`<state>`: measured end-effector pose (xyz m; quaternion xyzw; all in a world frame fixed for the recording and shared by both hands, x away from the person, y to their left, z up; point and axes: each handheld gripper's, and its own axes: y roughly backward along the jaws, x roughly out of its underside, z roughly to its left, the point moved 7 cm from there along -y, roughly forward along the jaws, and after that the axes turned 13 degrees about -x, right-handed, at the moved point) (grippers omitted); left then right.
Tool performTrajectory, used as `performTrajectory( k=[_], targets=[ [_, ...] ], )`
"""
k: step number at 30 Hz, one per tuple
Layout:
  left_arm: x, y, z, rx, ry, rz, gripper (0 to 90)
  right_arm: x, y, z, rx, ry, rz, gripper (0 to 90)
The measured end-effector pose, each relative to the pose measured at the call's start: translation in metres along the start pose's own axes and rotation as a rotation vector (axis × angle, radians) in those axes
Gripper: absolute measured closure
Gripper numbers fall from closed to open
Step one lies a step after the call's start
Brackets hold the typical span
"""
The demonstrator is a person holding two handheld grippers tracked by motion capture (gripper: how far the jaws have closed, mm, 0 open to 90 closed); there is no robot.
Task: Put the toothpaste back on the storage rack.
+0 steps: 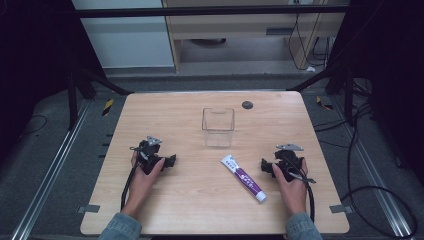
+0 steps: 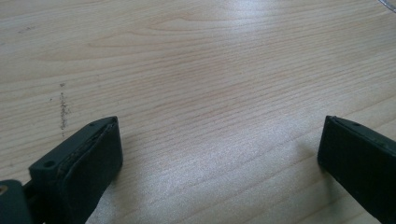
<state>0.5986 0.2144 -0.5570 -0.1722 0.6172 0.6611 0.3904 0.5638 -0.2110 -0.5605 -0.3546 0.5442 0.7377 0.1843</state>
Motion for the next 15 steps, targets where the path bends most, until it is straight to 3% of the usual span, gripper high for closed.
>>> performTrajectory(
  k=[15],
  targets=[
    [0.0014,0.0014,0.0,-0.012,0.015,0.002,0.0,0.0023,0.0023,0.0001,-0.024,0.025,0.005,0.3]
  ],
)
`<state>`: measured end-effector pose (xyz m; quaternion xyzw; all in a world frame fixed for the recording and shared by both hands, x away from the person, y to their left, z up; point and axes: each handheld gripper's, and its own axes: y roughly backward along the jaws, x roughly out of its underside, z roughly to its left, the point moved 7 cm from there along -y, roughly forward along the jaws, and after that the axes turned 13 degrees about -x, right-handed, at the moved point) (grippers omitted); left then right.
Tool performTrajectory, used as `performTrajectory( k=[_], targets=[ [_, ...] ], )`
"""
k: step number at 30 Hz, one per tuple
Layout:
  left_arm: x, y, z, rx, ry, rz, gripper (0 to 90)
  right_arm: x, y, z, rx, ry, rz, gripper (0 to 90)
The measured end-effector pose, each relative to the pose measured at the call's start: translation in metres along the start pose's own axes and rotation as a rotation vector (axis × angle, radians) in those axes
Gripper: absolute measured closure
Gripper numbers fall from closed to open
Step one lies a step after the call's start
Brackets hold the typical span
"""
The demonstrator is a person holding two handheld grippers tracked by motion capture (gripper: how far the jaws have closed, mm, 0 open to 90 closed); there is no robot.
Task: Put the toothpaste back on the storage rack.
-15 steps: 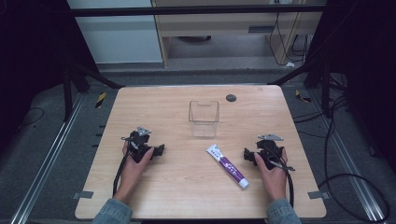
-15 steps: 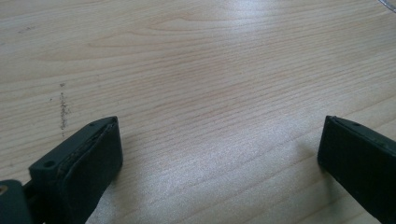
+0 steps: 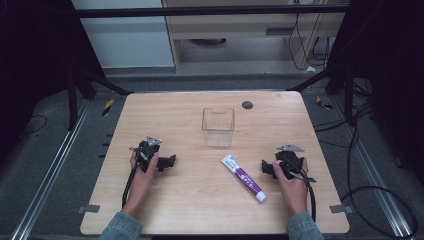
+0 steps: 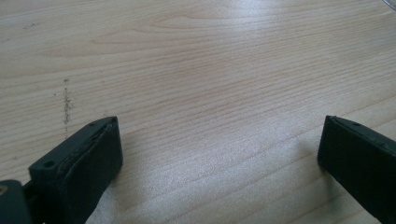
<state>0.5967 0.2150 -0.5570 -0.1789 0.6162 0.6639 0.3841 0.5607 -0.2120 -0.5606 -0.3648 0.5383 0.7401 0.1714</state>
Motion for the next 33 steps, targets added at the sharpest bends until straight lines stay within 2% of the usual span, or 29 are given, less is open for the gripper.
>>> performTrajectory(
  k=[10,11,12,13,15,20,22,26,30,32,33],
  targets=[
    [0.001,0.001,0.0,0.003,-0.002,-0.002,0.0,0.001,0.001,-0.001,-0.025,0.015,0.003,0.8],
    [0.001,0.0,0.0,0.003,-0.003,-0.002,0.0,0.0,0.002,-0.002,-0.018,0.005,-0.008,6.2],
    [0.001,0.0,0.0,0.003,-0.003,-0.002,0.0,0.0,0.002,-0.002,-0.018,0.005,-0.008,6.2],
    [0.001,0.0,0.0,0.003,-0.002,-0.002,0.0,0.0,0.006,-0.005,-0.009,0.008,-0.01,12.2],
    [0.001,0.001,0.0,0.003,-0.005,-0.001,0.0,-0.003,0.015,-0.002,-0.004,0.039,-0.023,13.6],
    [0.0,0.0,0.001,0.002,-0.004,0.0,0.0,-0.01,0.039,0.016,-0.013,0.113,-0.032,17.3],
    [0.0,0.0,0.001,0.001,-0.004,0.0,0.0,-0.01,0.045,0.024,-0.035,0.126,-0.02,18.0],
    [0.0,0.0,0.001,0.0,-0.003,0.0,0.0,-0.011,0.05,0.035,-0.064,0.131,0.008,19.6],
    [0.0,0.0,0.001,0.001,-0.004,0.0,0.0,-0.015,0.051,0.051,-0.091,0.162,0.065,20.1],
    [0.0,0.0,0.001,0.001,-0.004,0.0,0.0,-0.017,0.051,0.055,-0.094,0.169,0.071,19.9],
    [0.0,0.0,0.001,0.001,-0.004,0.0,0.0,-0.022,0.052,0.061,-0.113,0.184,0.079,20.2]
  ],
)
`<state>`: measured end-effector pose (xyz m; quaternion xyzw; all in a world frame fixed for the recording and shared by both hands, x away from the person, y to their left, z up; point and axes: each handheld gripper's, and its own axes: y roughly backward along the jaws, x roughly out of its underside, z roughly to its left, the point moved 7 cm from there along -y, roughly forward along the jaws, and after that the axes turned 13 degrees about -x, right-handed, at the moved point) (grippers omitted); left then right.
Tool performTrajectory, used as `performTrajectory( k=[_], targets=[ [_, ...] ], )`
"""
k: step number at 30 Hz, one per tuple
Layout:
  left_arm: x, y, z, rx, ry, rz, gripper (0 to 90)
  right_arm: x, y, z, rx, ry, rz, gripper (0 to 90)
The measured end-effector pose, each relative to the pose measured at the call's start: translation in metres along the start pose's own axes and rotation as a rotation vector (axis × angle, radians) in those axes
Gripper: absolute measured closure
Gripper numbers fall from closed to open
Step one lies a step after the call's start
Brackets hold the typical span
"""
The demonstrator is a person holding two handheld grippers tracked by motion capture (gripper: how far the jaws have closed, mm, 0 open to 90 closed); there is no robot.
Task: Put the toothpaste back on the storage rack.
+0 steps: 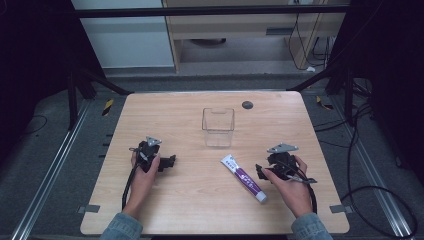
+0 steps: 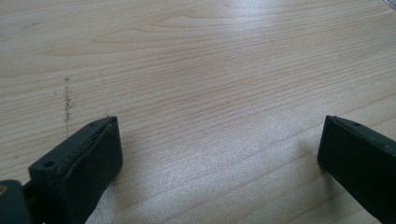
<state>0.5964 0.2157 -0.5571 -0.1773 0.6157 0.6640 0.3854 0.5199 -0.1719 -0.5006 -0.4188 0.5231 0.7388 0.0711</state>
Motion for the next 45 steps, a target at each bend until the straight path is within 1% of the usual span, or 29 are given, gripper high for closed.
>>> performTrajectory(
  k=[2,3,7,9,10,11,13,16,17,18,19,21,23,24,29,30,33,34,36,38,39,40,45],
  targets=[
    [0.0,0.0,0.0,0.0,0.002,-0.001,0.0,-0.005,0.0,0.005,-0.01,0.013,0.017,21.4],
    [0.0,0.0,0.0,0.0,0.002,-0.001,0.0,-0.005,0.0,0.005,-0.01,0.013,0.017,21.4],
    [0.0,0.0,0.0,0.002,0.001,-0.001,0.0,-0.012,-0.003,0.014,-0.019,0.056,0.058,24.9],
    [0.0,0.0,0.0,0.003,0.001,-0.002,0.0,-0.015,-0.006,0.02,-0.04,0.063,0.074,26.6],
    [0.0,0.0,0.0,0.003,0.0,-0.001,0.0,-0.018,-0.01,0.025,-0.066,0.065,0.083,29.3],
    [0.0,0.0,0.0,0.003,0.0,-0.001,0.0,-0.018,-0.01,0.025,-0.066,0.065,0.083,29.3],
    [0.0,0.0,0.0,0.003,0.0,-0.001,0.0,-0.02,-0.014,0.032,-0.093,0.078,0.097,31.8],
    [0.0,0.0,0.0,0.004,-0.001,-0.002,0.0,-0.021,-0.02,0.04,-0.118,0.093,0.131,36.7],
    [0.0,0.0,0.0,0.004,-0.001,-0.002,0.0,-0.021,-0.02,0.04,-0.118,0.093,0.131,36.7],
    [0.0,0.0,0.0,0.004,-0.001,-0.002,0.0,-0.022,-0.025,0.042,-0.134,0.095,0.144,40.3],
    [0.0,0.0,0.0,0.004,-0.001,-0.002,0.0,-0.022,-0.025,0.042,-0.134,0.095,0.144,40.3],
    [0.0,0.0,0.0,0.004,-0.004,-0.001,0.0,-0.023,-0.03,0.046,-0.148,0.077,0.157,41.8],
    [0.0,0.0,0.0,0.004,-0.004,-0.001,0.0,-0.024,-0.034,0.048,-0.148,0.085,0.164,42.5],
    [0.0,0.0,0.0,0.005,-0.003,-0.001,0.0,-0.025,-0.037,0.05,-0.151,0.082,0.17,43.2],
    [0.0,0.0,0.0,0.005,-0.001,-0.003,0.0,-0.025,-0.045,0.053,-0.16,0.092,0.188,43.8],
    [0.0,0.0,0.0,0.005,-0.003,-0.002,0.0,-0.024,-0.048,0.054,-0.162,0.088,0.199,44.0],
    [0.0,0.0,0.0,0.006,-0.004,-0.002,0.0,-0.024,-0.05,0.055,-0.167,0.076,0.208,44.2],
    [0.0,0.0,0.0,0.008,-0.006,-0.002,0.0,-0.024,-0.052,0.053,-0.156,0.079,0.219,44.6],
    [0.0,0.0,0.0,0.008,-0.006,-0.002,0.0,-0.025,-0.052,0.051,-0.153,0.081,0.221,45.0],
    [0.0,0.0,0.0,0.007,-0.006,-0.002,0.0,-0.026,-0.054,0.047,-0.154,0.066,0.225,45.4],
    [0.0,0.0,0.001,0.008,-0.007,-0.001,0.0,-0.026,-0.054,0.047,-0.154,0.066,0.225,45.4],
    [0.0,0.0,0.001,0.008,-0.007,-0.002,0.0,-0.026,-0.056,0.047,-0.161,0.054,0.229,44.8],
    [0.0,0.0,0.001,0.008,-0.007,-0.002,0.0,-0.025,-0.061,0.05,-0.169,0.058,0.238,42.4]
  ],
)
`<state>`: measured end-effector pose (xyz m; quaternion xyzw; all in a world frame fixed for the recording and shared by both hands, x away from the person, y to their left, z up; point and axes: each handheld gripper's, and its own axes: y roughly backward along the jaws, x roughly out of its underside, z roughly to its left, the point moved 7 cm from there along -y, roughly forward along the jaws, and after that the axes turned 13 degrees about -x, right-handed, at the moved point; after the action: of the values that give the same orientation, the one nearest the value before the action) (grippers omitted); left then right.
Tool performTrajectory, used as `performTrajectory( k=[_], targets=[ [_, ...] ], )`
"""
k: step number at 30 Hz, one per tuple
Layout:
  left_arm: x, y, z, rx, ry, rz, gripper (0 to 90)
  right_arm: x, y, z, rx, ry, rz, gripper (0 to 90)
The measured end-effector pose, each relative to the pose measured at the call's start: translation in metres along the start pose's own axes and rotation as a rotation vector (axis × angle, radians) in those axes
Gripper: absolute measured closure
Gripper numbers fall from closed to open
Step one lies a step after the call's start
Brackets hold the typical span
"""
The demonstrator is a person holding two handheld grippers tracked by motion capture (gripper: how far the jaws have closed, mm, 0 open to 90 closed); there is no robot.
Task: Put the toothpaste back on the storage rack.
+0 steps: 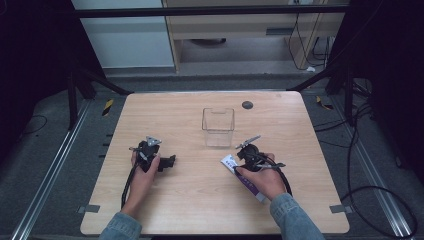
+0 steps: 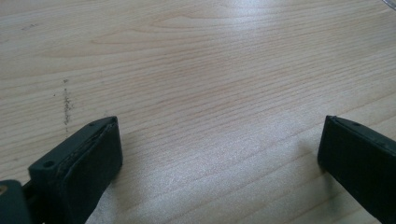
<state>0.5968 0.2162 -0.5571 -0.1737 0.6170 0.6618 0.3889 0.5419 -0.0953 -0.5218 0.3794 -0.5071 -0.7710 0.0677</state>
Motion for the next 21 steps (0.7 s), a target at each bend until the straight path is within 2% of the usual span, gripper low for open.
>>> performTrajectory(
  k=[4,9,21],
  targets=[
    [0.0,0.0,0.0,0.001,0.0,0.0,0.0,-0.002,-0.004,0.003,-0.006,-0.012,0.001,42.3],
    [0.0,0.0,0.0,0.002,0.0,-0.001,0.0,-0.001,-0.011,0.009,-0.019,0.002,0.026,42.7],
    [0.0,0.0,0.0,0.003,-0.003,-0.001,0.0,-0.001,-0.025,0.011,-0.029,0.0,0.049,44.7]
  ],
)
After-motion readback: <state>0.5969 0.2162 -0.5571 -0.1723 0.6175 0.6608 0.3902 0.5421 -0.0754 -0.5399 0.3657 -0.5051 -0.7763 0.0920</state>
